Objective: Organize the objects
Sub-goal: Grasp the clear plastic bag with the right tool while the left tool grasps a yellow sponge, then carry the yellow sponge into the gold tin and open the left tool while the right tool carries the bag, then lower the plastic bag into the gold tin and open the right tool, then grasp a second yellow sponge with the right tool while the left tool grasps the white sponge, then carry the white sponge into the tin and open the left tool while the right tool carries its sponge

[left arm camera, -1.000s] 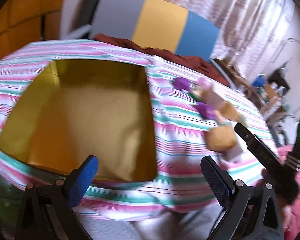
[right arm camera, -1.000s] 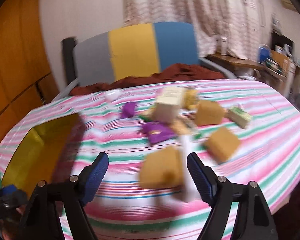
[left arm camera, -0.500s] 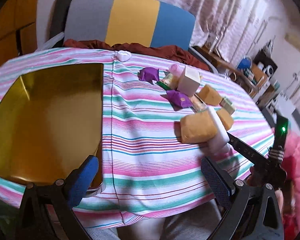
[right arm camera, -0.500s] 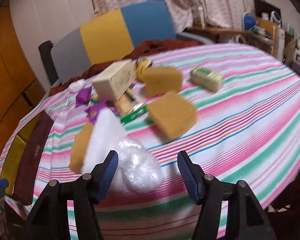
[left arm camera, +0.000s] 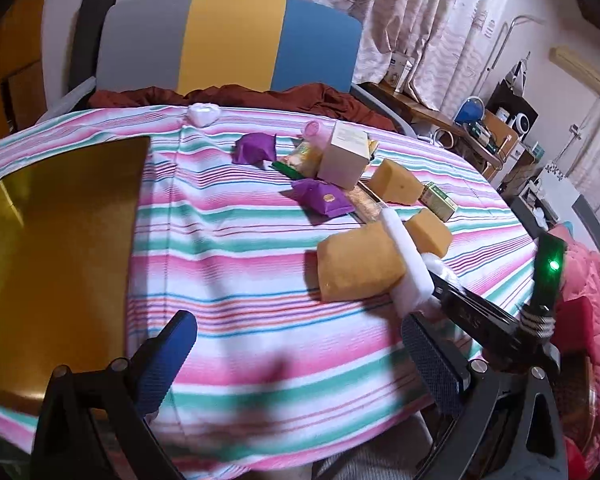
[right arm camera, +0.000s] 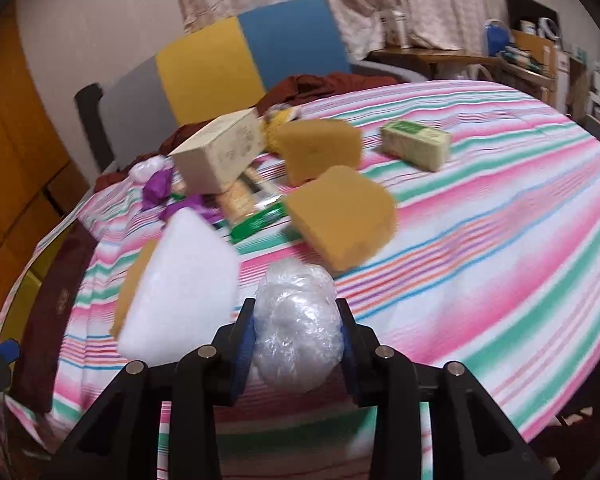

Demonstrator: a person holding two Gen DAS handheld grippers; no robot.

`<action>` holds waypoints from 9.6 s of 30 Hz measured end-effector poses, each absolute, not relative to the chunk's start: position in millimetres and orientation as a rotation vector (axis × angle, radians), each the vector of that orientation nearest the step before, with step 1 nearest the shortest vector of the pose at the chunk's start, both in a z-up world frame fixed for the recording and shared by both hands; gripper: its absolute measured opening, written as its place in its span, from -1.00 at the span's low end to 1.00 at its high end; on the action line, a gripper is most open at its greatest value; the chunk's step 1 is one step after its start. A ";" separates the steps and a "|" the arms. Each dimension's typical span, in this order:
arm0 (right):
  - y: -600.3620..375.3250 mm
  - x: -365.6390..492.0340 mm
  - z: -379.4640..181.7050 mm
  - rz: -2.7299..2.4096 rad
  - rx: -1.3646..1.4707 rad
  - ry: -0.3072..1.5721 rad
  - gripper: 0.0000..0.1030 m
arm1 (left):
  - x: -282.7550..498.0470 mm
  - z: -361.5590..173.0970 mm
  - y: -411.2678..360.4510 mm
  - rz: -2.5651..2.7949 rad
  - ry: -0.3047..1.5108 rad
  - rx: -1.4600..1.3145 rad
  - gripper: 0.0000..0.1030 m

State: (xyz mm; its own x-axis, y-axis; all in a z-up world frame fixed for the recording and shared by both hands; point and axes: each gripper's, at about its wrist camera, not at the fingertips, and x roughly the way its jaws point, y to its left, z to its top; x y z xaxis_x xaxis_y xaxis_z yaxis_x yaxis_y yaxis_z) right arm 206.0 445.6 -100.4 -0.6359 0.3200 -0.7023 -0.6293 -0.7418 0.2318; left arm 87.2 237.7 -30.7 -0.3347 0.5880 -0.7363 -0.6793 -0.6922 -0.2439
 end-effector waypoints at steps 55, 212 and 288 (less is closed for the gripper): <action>401.9 216.5 -46.5 2.468 -0.757 0.555 -0.28 | 77.5 -19.9 211.1 2.042 0.140 -0.888 0.31; 555.3 203.4 -108.9 2.324 -0.720 0.487 0.06 | 106.1 -73.5 403.2 1.823 0.210 -1.156 0.83; 230.0 98.9 -25.1 3.065 -0.962 0.377 0.05 | -44.7 -52.7 53.9 2.448 -0.114 -1.227 0.20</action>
